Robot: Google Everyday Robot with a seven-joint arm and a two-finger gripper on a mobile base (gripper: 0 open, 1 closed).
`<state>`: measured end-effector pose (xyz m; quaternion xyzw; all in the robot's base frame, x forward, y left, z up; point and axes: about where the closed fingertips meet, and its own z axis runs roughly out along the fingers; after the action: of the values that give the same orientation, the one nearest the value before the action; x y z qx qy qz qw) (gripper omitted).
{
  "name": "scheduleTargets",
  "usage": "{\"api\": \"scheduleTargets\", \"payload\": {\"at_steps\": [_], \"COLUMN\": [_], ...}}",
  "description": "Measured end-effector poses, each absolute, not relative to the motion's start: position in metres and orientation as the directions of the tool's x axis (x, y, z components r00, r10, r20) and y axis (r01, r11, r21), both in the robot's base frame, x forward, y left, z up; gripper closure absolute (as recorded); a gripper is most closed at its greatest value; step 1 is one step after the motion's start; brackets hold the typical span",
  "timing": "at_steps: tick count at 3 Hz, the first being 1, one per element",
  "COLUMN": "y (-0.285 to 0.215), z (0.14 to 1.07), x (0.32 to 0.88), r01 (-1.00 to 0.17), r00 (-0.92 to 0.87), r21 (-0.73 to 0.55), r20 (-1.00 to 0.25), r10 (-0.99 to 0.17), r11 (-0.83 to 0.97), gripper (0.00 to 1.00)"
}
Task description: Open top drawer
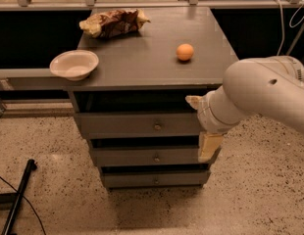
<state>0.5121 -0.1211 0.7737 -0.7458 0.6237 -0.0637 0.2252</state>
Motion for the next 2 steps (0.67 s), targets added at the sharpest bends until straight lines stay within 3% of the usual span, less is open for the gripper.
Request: {"api": "scheduleTargets", "payload": {"at_steps": [2], "y": [-0.147], "z": [0.712], "x": [0.547], "r01": [-0.863], "r00": [0.213], "r21": [-0.485], "r20": [-0.098], "r10": [-0.972], "r11": [-0.14], "gripper": [0.0]}}
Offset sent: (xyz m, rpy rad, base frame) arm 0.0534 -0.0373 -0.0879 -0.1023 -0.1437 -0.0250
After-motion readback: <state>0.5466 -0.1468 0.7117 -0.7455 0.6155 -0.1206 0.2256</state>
